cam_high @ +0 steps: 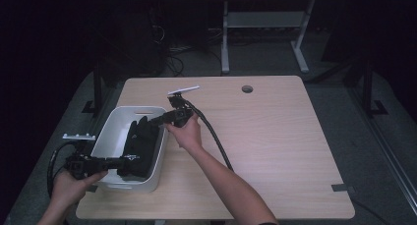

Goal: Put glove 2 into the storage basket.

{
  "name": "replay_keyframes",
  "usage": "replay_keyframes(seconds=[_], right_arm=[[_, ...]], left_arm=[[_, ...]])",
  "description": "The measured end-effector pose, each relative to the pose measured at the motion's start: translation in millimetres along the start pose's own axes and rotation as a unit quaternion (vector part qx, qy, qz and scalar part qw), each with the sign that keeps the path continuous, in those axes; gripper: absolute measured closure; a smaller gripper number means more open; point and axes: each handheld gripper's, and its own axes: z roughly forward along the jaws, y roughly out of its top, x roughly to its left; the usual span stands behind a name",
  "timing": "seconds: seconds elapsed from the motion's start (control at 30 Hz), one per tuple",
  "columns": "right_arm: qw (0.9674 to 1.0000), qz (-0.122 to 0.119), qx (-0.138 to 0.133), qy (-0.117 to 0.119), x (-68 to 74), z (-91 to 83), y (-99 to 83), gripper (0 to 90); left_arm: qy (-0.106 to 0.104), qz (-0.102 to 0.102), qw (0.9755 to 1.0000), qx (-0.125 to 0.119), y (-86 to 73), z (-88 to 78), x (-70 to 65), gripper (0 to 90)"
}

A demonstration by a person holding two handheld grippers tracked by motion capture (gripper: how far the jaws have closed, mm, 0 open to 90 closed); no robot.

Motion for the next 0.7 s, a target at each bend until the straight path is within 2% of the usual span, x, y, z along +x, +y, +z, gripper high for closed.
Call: replay_keyframes(seconds=[0.17, 0.23, 0.27, 0.47, 0.57, 0.7], right_arm=[[0.9999, 0.001, -0.009, 0.007, -1.3, -9.4, 2.1, 72.0], [0.9999, 0.001, -0.013, 0.009, -2.1, -13.0, 2.8, 70.6], [0.9998, 0.002, -0.014, 0.01, -2.7, -15.0, 3.1, 70.0], [0.9995, 0.008, -0.023, 0.019, -5.2, -26.5, 3.4, 65.1], [0.9994, 0.004, -0.029, 0.02, -7.5, -31.9, 1.5, 64.1], [0.999, 0.015, -0.034, 0.027, -11.9, -40.0, 0.0, 62.7]], left_arm=[[0.0, -0.009, 0.9998, -0.02, 4.5, -6.8, -0.5, 61.0], [-0.002, -0.007, 0.9998, -0.02, 5.9, -8.2, -0.3, 60.0], [-0.005, -0.013, 0.9995, -0.029, 8.7, -10.2, -2.3, 59.3], [-0.018, 0.001, 0.9988, -0.046, 17.2, -15.0, -10.2, 54.8], [-0.025, 0.009, 0.9985, -0.048, 21.4, -15.6, -14.9, 53.5], [-0.031, 0.013, 0.9982, -0.049, 26.7, -14.3, -20.8, 51.7]])
